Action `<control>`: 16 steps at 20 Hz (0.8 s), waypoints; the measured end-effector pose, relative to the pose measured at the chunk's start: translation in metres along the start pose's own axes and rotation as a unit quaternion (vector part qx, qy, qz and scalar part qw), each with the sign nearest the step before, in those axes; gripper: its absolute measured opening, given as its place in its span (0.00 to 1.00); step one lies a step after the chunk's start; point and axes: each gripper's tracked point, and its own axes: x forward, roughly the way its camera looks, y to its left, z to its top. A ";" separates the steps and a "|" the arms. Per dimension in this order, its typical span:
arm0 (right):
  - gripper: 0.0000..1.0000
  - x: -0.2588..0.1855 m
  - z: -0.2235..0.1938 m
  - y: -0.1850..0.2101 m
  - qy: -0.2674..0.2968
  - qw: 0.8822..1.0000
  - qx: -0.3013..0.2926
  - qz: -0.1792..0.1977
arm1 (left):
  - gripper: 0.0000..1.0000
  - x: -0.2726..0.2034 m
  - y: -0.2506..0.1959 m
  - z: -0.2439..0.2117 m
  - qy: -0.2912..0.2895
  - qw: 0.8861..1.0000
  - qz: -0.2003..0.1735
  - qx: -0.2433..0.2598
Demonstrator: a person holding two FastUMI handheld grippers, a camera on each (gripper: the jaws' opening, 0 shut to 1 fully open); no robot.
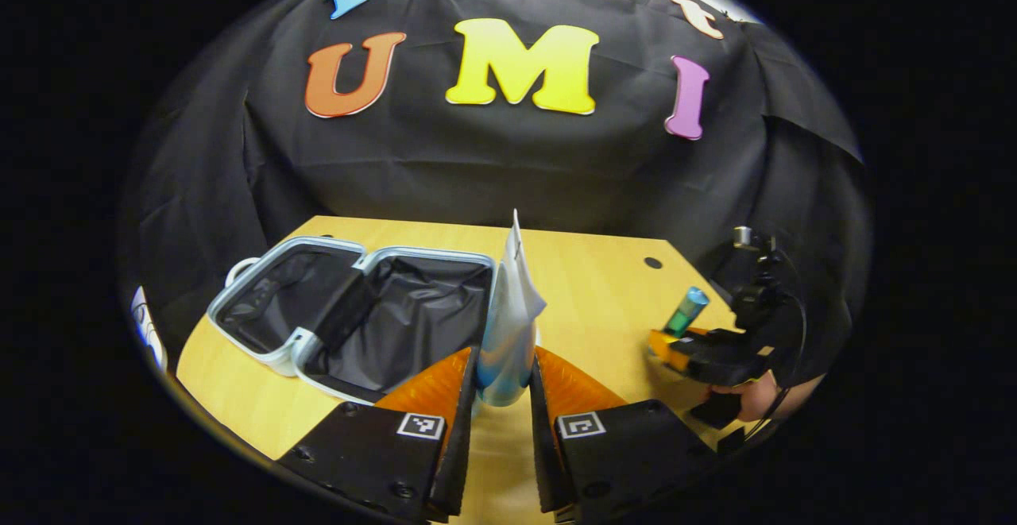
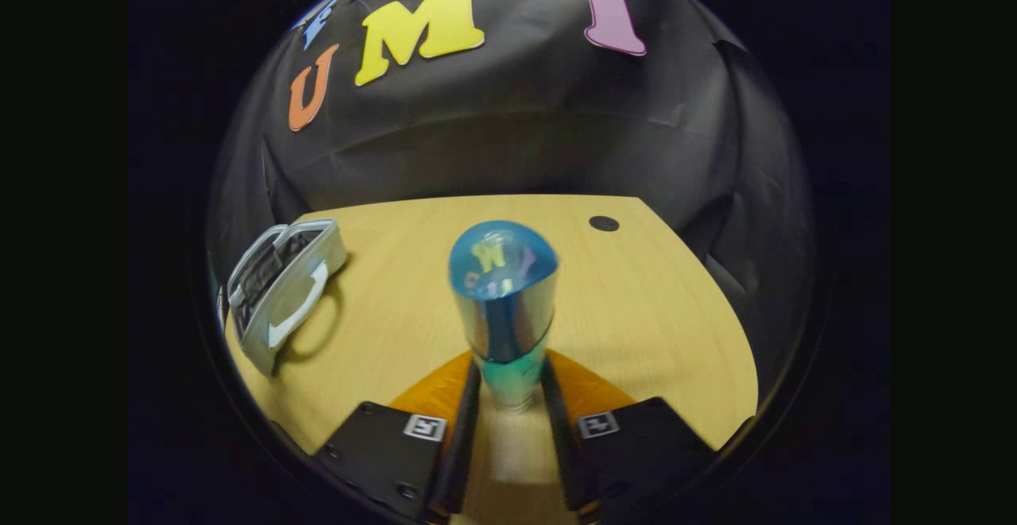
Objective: First open the suitcase, pack the skin care products into it, and then close the suitcase.
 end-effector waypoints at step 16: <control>0.32 -0.144 0.020 0.060 0.098 0.977 0.072 0.174 | 0.38 0.108 0.132 -0.072 0.256 0.966 -0.013 -0.036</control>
